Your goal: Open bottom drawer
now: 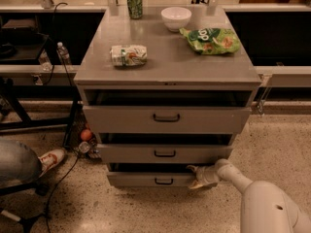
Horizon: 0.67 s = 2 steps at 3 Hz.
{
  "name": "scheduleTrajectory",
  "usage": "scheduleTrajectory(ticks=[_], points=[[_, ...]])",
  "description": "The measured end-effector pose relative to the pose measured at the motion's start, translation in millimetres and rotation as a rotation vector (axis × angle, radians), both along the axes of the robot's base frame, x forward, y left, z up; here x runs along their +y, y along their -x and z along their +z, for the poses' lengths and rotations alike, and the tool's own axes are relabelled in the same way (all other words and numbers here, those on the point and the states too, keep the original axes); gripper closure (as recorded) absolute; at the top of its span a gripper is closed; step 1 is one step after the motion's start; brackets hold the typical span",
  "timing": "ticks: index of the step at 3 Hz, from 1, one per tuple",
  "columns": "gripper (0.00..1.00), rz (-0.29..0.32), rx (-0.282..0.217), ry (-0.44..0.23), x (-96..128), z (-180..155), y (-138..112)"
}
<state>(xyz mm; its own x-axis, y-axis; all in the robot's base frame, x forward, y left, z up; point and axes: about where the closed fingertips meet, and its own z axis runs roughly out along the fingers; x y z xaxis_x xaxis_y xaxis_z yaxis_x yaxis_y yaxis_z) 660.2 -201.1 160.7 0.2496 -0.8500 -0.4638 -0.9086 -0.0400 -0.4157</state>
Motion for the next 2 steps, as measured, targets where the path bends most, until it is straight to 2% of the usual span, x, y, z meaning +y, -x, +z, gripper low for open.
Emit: scheduleTrajectory(ticks=[1, 2], points=[[0.00, 0.003, 0.001, 0.003, 1.5, -0.8, 2.1], [0.00, 0.007, -0.002, 0.019, 2.0, 0.3, 7.7]])
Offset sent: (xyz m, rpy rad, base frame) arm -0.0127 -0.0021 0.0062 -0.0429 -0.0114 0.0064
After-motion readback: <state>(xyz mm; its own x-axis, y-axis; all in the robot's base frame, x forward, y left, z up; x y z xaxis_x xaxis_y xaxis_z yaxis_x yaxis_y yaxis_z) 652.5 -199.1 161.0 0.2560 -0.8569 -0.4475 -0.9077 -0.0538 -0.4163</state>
